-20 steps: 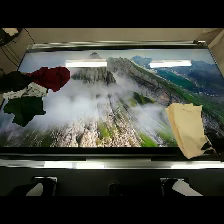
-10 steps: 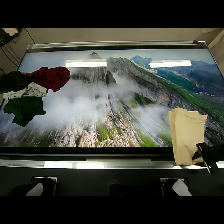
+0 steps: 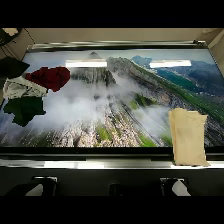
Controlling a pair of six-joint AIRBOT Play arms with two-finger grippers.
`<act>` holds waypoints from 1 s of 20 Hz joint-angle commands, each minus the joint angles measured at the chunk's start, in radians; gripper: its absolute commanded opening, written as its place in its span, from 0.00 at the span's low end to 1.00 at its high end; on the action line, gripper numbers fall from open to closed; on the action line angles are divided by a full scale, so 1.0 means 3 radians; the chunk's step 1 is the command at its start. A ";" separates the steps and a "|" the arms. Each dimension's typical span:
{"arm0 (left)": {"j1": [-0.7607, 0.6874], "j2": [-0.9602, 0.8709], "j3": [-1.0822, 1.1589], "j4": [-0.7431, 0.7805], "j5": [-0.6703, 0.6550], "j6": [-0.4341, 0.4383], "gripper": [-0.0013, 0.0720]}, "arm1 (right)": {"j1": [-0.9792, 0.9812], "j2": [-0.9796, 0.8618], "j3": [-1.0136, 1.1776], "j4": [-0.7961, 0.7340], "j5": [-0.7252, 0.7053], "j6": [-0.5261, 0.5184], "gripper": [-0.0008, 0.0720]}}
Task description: Fold the shirts.
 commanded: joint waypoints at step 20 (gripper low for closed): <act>-0.0675 -0.0090 -0.1695 0.1213 -0.0425 -0.0683 0.80 | 0.2989 -0.1277 0.0619 -0.0160 0.1528 0.0186 0.90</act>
